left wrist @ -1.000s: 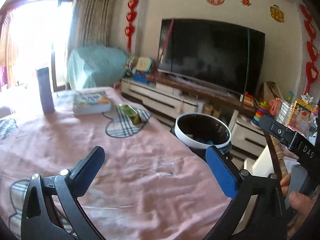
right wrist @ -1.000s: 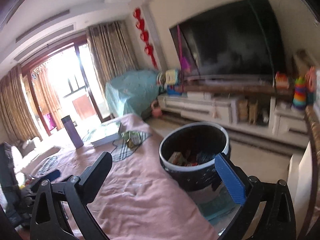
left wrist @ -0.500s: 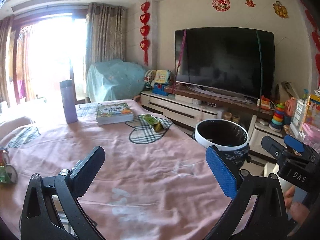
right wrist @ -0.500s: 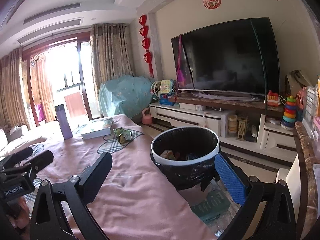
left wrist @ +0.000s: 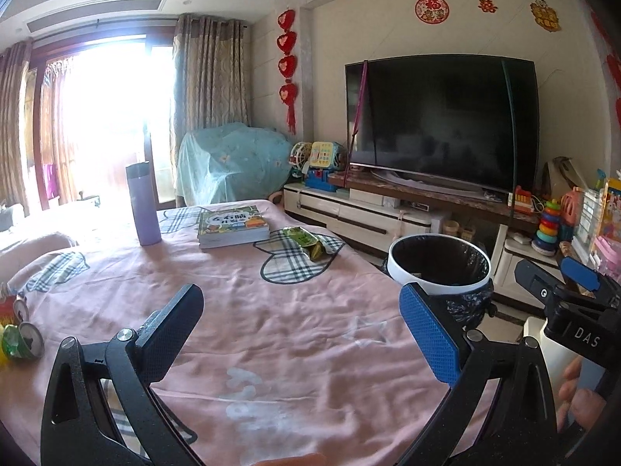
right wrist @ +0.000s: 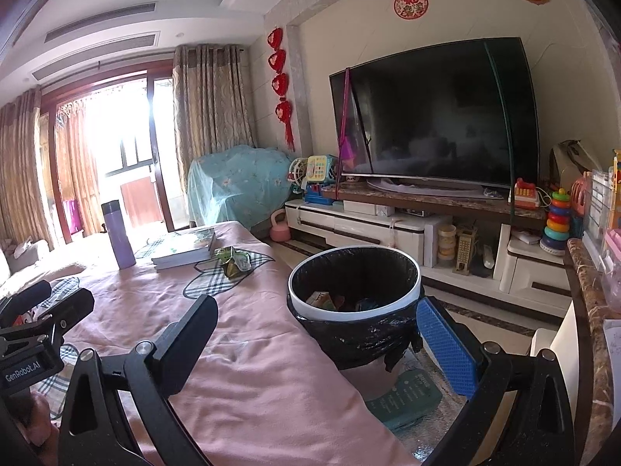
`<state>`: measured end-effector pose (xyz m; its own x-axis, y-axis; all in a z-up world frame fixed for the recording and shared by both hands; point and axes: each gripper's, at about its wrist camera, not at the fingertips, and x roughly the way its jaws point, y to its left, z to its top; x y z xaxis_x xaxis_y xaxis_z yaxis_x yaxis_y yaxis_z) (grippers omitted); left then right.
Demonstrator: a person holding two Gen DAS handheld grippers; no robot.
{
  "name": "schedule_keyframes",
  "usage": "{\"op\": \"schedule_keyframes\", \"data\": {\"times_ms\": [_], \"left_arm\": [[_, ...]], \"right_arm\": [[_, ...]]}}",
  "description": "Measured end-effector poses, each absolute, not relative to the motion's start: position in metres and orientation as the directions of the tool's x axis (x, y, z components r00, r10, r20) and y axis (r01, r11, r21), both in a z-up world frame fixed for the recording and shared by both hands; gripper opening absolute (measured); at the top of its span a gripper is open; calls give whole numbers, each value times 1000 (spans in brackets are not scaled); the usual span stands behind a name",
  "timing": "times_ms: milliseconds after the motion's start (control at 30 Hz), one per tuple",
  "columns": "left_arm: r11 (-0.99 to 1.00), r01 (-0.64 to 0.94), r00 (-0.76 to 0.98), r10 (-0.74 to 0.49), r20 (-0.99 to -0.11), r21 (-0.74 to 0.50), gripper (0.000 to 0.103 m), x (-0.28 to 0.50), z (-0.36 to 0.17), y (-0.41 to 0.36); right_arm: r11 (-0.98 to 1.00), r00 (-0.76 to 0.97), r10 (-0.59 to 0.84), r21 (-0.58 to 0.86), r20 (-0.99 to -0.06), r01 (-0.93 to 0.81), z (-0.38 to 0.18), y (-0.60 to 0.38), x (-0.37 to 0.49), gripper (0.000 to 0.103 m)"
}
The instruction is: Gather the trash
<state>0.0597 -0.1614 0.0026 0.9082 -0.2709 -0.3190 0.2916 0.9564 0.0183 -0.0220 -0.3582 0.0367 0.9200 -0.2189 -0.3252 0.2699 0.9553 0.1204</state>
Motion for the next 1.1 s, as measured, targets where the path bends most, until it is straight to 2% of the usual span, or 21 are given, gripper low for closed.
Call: {"op": "schedule_keyframes", "data": {"times_ms": [1100], "left_arm": [[959, 283, 910, -263, -321, 17, 103, 58, 1, -162]], "right_arm": [[958, 923, -210, 120, -323, 260, 39, -358, -23, 103]]}}
